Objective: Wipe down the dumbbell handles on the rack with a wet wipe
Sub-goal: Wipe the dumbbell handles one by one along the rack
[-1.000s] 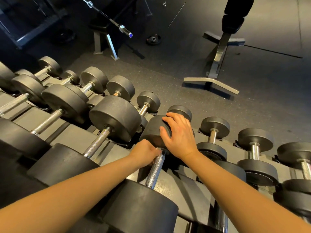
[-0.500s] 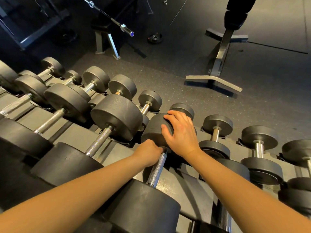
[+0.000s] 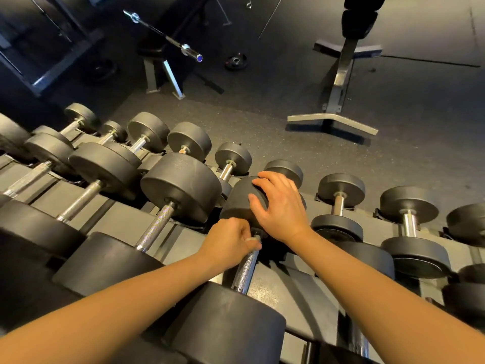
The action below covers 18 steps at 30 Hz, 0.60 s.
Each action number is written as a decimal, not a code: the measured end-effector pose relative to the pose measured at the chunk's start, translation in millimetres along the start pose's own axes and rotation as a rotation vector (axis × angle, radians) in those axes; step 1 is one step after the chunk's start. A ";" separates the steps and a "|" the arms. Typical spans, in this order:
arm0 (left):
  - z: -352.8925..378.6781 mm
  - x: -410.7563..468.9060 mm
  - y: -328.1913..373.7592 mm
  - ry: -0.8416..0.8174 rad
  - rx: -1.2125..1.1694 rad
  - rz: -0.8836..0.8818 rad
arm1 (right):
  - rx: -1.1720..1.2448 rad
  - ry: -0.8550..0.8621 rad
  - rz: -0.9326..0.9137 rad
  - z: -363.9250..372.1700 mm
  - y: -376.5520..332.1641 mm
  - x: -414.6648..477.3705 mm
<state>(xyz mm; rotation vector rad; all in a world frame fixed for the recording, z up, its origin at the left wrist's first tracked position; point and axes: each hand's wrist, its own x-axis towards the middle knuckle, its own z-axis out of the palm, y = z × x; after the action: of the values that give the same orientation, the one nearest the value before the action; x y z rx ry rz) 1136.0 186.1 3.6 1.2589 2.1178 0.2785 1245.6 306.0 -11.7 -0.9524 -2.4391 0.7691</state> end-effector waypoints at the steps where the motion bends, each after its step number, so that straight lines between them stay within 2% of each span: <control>1: -2.3 -2.6 -4.3 -0.096 -0.032 -0.039 | 0.004 -0.001 0.001 -0.2 -0.1 0.3; 3: -8.9 -9.6 -7.9 -0.371 -0.077 -0.108 | 0.006 0.001 0.000 0.3 0.4 0.2; 4: -10.8 -12.7 -7.5 -0.456 -0.055 -0.107 | 0.005 0.002 -0.002 0.5 0.6 0.1; 5: -9.7 -13.4 -4.7 -0.461 0.008 -0.076 | 0.007 0.003 -0.002 0.1 0.8 0.1; 7: -3.2 -10.5 5.9 -0.304 0.204 0.064 | 0.015 0.008 -0.002 0.3 0.6 0.2; 10: 6.4 4.2 20.3 -0.143 0.484 0.404 | 0.027 0.023 -0.009 0.8 0.6 0.4; 12: 9.7 15.7 17.1 -0.169 0.557 0.588 | 0.068 0.025 0.000 0.0 2.1 -0.4; 14: 4.7 21.5 6.9 -0.188 0.556 0.680 | 0.154 0.014 0.039 -2.6 5.8 1.2; 16: -3.7 18.8 -2.8 -0.248 0.462 0.712 | 0.204 -0.001 0.072 -3.5 8.6 2.4; 18: -11.3 13.3 -7.1 -0.412 0.310 0.650 | 0.213 -0.016 0.081 -2.8 9.2 3.3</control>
<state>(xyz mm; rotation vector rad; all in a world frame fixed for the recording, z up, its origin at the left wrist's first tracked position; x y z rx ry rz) 1119.5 195.3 3.2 1.9773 1.3935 -0.0460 1249.4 314.9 -14.7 -0.9691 -2.2866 1.0445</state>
